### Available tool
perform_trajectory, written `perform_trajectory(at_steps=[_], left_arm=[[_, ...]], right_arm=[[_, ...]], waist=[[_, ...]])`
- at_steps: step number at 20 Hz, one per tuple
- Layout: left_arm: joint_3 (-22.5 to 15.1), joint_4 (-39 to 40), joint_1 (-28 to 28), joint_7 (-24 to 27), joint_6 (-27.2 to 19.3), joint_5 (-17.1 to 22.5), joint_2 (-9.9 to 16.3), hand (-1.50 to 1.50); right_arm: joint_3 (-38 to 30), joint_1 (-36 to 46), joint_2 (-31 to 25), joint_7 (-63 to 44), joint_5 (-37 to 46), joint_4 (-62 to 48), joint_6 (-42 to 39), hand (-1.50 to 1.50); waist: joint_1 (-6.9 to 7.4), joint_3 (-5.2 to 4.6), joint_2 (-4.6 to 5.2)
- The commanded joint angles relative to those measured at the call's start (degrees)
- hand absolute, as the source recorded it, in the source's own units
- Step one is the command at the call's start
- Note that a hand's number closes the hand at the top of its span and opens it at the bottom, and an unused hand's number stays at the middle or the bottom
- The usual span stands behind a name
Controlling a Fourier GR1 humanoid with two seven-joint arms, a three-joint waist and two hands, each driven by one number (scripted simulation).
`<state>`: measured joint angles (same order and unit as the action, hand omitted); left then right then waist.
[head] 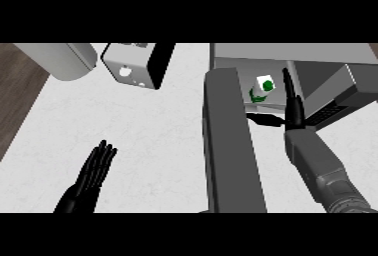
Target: Pick up the milk, place it into the microwave and close the microwave
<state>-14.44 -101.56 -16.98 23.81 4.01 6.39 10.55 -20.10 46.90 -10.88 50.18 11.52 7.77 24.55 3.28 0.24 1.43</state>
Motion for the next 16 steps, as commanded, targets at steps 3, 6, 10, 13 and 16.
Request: perform_trajectory(at_steps=[3,6,10,13,16], left_arm=[[-0.53,2.55,1.73,0.69,-0.11,-1.03,-1.16,-1.50],[0.07,1.85,1.93,-1.04,-0.96,-0.86,-1.65,-1.50],[0.35,4.64,5.63,-1.63,-0.34,-1.75,-2.06,-1.50],[-2.77,2.90,5.02,-3.79,-2.62,-3.81,-4.52,-1.50],[-1.74,1.90,2.94,-3.21,0.66,-0.63,-2.66,-1.50]], right_arm=[[-0.81,-5.38,0.27,5.94,-1.54,-0.41,-11.74,-1.50],[-1.17,-9.55,1.40,9.12,-2.55,0.60,-13.93,-1.50],[-0.40,-12.03,1.51,10.47,-2.60,1.54,-16.71,-1.50],[-0.75,-14.65,0.78,12.99,-3.88,2.84,-23.28,-1.50],[-1.41,-19.39,1.12,16.03,-5.81,4.52,-30.84,-1.50]], waist=[[-1.01,-0.04,-0.35],[-2.02,-0.13,-0.88],[-2.43,-0.16,-0.99],[-2.71,-0.15,-1.16],[-3.61,-0.22,-1.58]])
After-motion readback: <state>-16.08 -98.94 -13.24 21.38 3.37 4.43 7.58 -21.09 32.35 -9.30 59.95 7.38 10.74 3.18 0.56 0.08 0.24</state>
